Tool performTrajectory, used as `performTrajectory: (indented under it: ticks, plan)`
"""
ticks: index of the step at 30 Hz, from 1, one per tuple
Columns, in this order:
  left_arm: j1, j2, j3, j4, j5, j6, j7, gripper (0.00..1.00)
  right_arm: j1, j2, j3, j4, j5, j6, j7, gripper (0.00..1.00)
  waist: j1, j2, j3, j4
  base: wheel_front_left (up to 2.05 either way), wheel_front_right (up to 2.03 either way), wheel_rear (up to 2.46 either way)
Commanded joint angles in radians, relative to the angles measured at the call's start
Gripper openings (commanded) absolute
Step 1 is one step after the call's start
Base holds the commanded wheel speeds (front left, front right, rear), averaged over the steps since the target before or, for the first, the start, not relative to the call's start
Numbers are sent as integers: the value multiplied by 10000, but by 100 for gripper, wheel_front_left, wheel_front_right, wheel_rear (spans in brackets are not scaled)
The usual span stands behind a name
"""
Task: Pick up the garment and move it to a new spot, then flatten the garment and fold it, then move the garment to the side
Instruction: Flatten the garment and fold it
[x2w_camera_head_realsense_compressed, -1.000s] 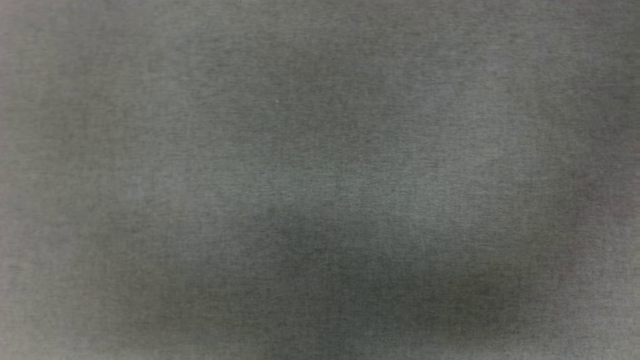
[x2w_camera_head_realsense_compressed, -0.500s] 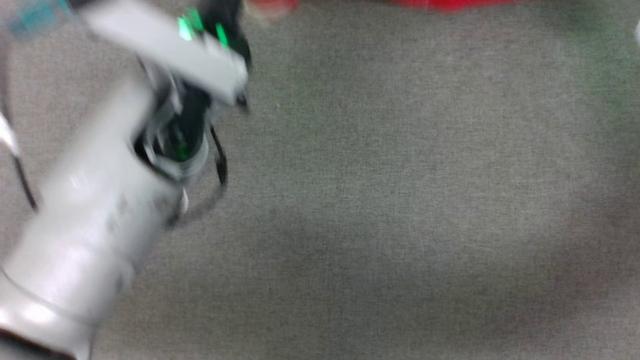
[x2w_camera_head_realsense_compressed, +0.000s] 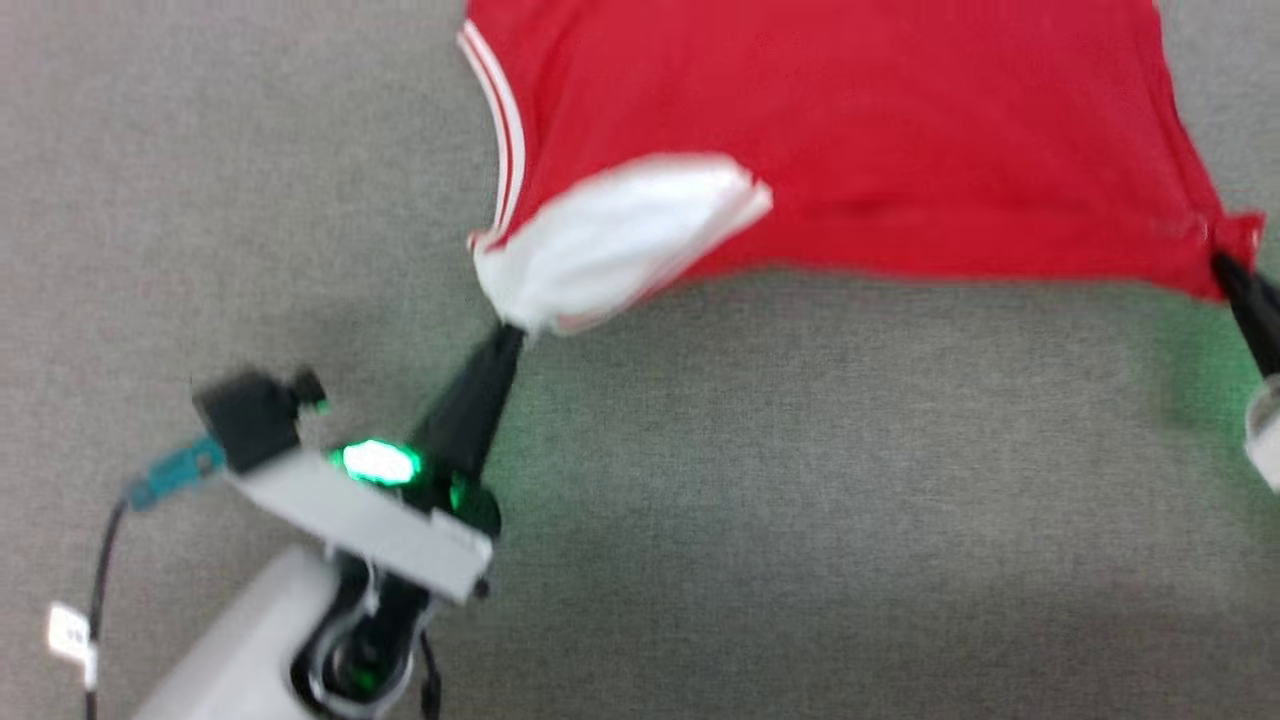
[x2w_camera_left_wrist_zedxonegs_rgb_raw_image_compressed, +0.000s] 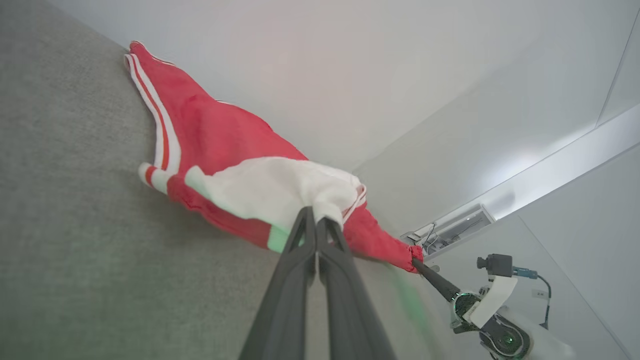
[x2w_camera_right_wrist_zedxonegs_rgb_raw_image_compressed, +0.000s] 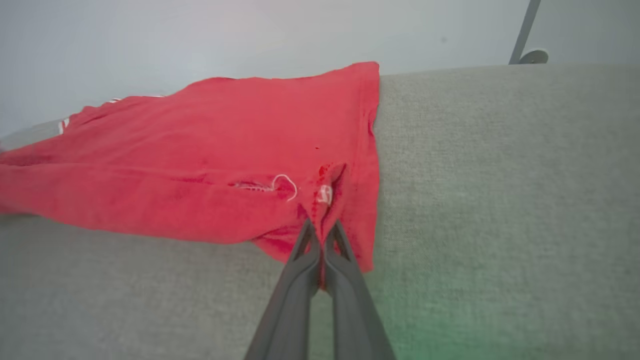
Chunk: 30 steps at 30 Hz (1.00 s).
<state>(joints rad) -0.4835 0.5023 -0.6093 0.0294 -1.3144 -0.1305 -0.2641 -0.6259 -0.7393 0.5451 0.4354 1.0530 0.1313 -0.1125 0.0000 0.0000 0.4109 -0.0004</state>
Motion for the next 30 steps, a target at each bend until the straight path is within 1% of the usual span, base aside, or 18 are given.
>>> performTrajectory:
  ticks: [1,6,8,11,15,17,19,22,25,27,29,30]
  plan:
    - [524,31,48,-225,308,14,5,0,613,-226,-217,-335,-10,-11,83,0,0,0,-381,-57,0,0,0]
    - [2015,274,361,-1195,830,14,3,0,2358,-662,-1007,-1475,-180,-11,463,0,0,0,-644,-131,0,0,0]
    - [2707,228,822,-1585,1015,14,3,0,2984,-656,-1444,-1960,-310,-11,603,0,0,0,-705,-222,0,0,0]
    - [3761,202,1318,-2169,1437,14,1,0,4001,-576,-2258,-2604,-598,-11,869,0,0,0,-769,-306,0,0,0]
    - [5047,-91,2136,-2839,1836,14,1,0,5206,-332,-3453,-3602,-1145,-12,1432,0,0,0,-760,-404,0,0,0]
    - [5551,-211,2362,-3197,2074,13,1,0,5745,-69,-4122,-4122,-1411,-12,1789,0,0,0,-723,-446,0,0,0]
    - [5931,-194,2275,-3419,2325,13,2,0,6178,222,-4738,-4629,-1748,-12,2189,0,0,0,-682,-478,0,0,0]
    - [5979,-220,2195,-3629,2527,13,5,0,6616,721,-5577,-5366,-2166,-11,2769,0,0,0,-638,-468,0,0,0]
    - [5450,-171,2038,-3527,2634,13,141,0,6672,1288,-6063,-5989,-2510,-11,3371,0,0,0,-650,-427,0,0,0]
    - [4905,-252,1937,-3495,2477,13,231,0,6290,1618,-6140,-6231,-2650,-11,3720,0,0,0,-630,-458,0,0,0]
    - [4259,-193,1776,-3290,2505,13,430,0,5866,1856,-6076,-6277,-2794,-11,4021,0,0,0,-609,-449,0,0,0]
    - [4259,-193,1776,-3290,2505,13,430,0,5866,1856,-6076,-6277,-2794,-11,4021,0,0,0,-609,-449,0,0,0]
